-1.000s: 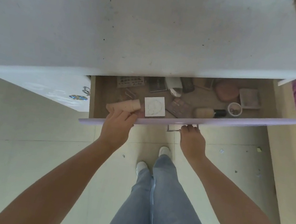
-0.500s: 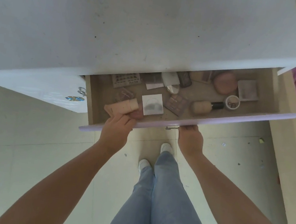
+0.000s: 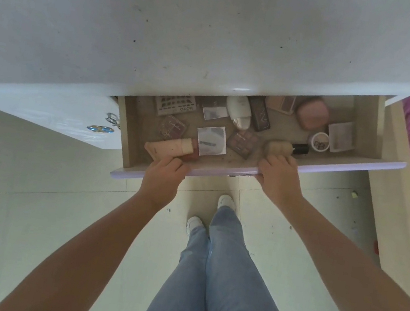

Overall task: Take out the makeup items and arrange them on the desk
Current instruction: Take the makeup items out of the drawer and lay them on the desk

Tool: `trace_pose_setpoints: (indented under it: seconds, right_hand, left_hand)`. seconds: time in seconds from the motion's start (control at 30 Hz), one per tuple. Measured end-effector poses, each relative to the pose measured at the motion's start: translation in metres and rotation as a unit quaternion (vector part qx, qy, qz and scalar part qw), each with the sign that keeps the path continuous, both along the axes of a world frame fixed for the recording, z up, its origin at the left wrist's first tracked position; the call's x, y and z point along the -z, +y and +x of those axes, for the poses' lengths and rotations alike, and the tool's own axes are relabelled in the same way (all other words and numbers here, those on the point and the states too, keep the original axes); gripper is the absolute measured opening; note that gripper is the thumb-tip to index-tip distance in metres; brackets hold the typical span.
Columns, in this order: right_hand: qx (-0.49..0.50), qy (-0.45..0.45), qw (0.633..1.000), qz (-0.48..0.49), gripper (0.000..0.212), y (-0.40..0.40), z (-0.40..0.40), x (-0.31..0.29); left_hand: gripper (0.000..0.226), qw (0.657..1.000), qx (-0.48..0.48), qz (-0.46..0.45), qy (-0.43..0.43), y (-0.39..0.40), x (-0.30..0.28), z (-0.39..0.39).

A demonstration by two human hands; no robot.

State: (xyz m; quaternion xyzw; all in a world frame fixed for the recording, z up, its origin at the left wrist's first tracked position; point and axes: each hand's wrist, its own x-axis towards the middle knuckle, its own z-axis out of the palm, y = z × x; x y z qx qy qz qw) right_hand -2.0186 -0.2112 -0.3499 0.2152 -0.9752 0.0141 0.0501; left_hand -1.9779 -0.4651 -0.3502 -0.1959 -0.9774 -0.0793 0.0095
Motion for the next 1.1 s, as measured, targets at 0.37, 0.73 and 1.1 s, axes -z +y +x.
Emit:
trace_pose_setpoints:
  seconds: [0.37,0.73,1.1]
  right_hand:
    - [-0.048,-0.100,0.994,0.023,0.036,0.007,0.007,0.004]
    - [-0.032,-0.378,0.922,0.080,0.050,-0.035,-0.020,-0.026]
    - [-0.135,-0.287,0.939,0.132,0.036,-0.188,-0.035,0.016]
  left_hand:
    - [0.045,0.997,-0.010,-0.005,-0.070,0.006,0.004,0.011]
    - [0.031,0.998,-0.052,0.032,-0.027,-0.015,0.006,0.017]
    - [0.024,0.960,-0.271,0.023,-0.061,-0.075,0.010,0.025]
